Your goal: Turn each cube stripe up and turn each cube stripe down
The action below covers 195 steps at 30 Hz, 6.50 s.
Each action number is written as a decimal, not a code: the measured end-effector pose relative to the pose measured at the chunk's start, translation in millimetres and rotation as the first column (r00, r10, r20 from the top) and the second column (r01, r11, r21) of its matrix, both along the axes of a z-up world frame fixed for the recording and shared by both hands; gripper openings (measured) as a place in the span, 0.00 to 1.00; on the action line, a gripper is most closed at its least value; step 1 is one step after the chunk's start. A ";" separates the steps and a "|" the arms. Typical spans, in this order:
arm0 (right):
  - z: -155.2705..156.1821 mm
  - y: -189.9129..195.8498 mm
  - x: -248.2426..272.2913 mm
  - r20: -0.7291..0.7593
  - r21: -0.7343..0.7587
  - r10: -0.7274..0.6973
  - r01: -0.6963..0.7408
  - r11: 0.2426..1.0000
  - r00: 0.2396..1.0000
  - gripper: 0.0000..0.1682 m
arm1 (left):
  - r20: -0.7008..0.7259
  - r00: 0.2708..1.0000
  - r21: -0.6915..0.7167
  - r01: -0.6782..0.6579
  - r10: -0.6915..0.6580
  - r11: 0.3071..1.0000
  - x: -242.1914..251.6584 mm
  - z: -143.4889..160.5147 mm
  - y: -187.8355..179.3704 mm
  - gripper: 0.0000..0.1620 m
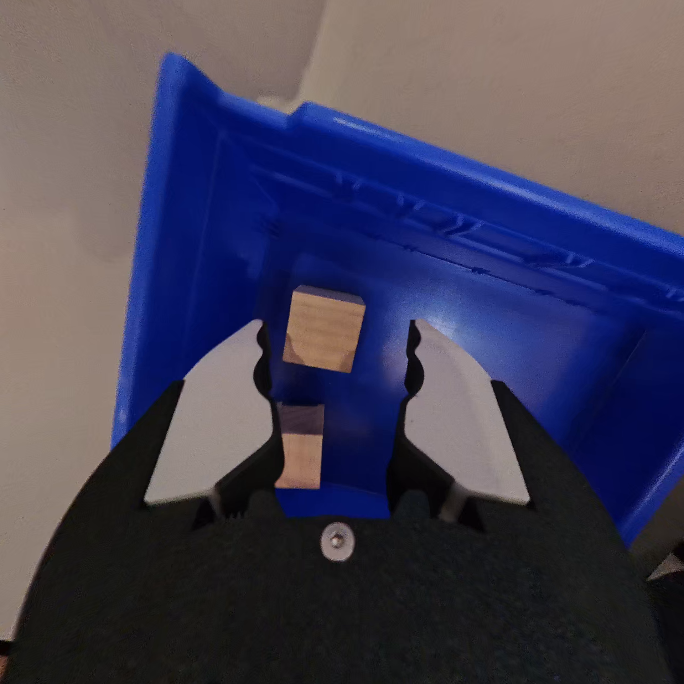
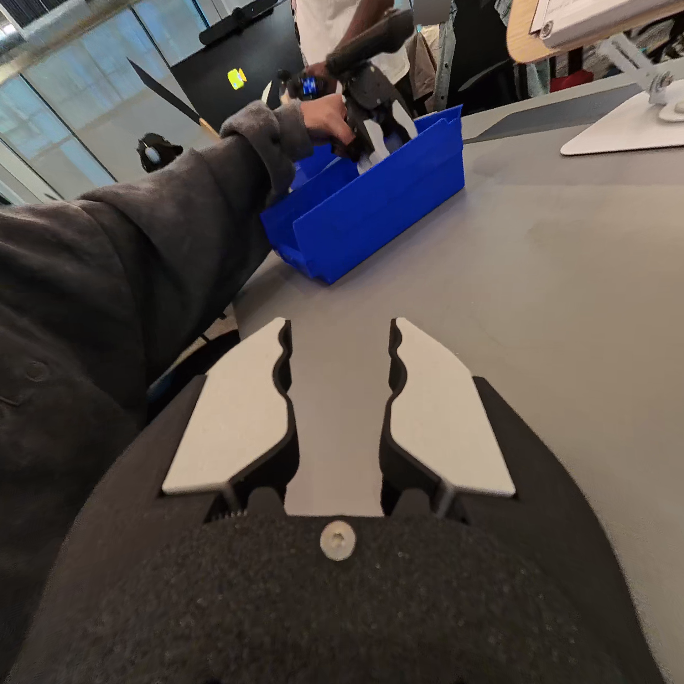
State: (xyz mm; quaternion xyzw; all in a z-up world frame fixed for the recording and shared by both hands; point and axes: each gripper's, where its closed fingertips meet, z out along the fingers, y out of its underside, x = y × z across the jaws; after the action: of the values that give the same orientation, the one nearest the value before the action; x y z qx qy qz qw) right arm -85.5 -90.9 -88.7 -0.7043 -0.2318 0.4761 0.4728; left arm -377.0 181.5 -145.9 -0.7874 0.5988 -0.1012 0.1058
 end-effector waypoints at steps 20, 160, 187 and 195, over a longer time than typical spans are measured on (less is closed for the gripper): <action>3.9 16.3 12.4 -0.080 -0.074 -0.002 -0.003 0.997 0.997 0.28 | 0.340 0.921 0.109 -0.242 0.192 0.964 15.2 89.5 -48.5 0.27; 69.7 73.2 -51.2 -0.474 -0.331 0.117 -0.300 0.895 0.873 0.41 | 0.765 0.196 -0.604 -0.112 0.613 0.789 216.3 150.3 -154.2 0.26; 73.8 113.0 220.8 0.459 0.033 -0.464 0.508 0.861 0.757 0.28 | 0.750 0.642 -0.038 -0.199 0.160 0.979 215.0 22.3 -302.5 0.39; -55.5 125.5 244.7 0.807 -0.245 -0.121 0.514 0.822 0.578 0.28 | 0.733 0.661 -0.054 -0.176 0.159 0.983 216.1 17.1 -306.6 0.39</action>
State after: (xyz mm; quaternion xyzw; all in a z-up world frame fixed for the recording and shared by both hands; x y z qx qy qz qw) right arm 159.1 34.6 -144.1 -0.9570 -0.1559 0.0787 0.2315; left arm -160.8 -125.1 -128.8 -0.7307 0.4320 -0.3922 0.3544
